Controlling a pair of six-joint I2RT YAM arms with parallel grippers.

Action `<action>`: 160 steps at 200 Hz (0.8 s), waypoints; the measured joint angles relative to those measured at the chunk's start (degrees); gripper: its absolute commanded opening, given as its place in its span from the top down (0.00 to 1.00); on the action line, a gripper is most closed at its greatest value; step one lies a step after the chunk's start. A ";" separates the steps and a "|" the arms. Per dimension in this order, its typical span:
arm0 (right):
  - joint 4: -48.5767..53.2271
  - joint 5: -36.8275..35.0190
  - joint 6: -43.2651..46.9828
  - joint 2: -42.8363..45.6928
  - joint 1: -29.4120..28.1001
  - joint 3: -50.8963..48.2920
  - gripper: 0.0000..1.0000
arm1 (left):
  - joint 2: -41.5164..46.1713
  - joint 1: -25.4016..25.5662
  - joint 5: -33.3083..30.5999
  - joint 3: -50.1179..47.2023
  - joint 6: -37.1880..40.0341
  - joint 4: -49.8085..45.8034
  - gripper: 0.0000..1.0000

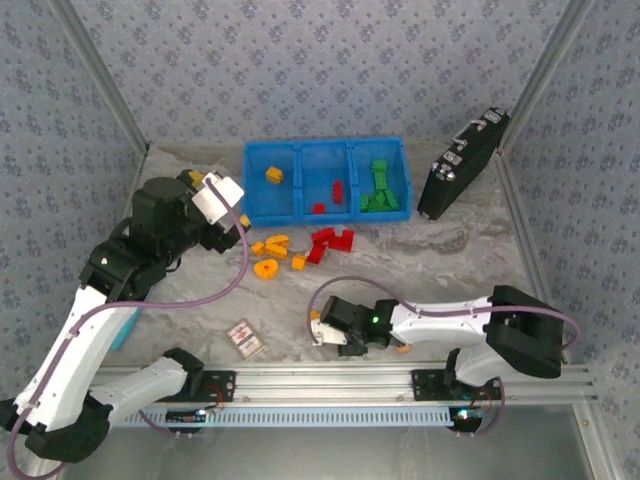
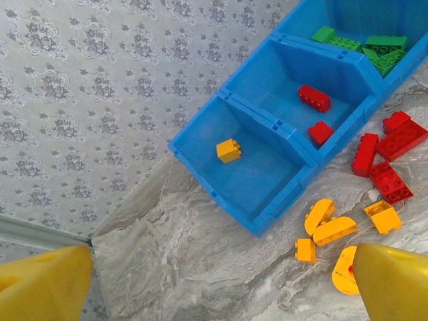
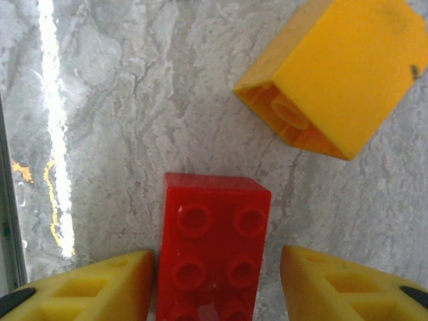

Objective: Sort the legos into containers by color
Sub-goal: Pick up the lego from the bottom-center of the table.

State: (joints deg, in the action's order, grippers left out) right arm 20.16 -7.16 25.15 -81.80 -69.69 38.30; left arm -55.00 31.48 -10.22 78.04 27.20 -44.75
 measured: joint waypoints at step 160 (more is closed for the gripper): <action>-0.98 1.01 13.14 -1.09 17.03 10.43 0.66 | -0.11 -0.76 -0.02 -0.66 0.24 1.31 0.00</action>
State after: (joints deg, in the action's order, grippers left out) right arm 19.18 -6.15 38.28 -82.89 -52.66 48.73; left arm -55.11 30.72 -10.24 77.38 27.44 -43.44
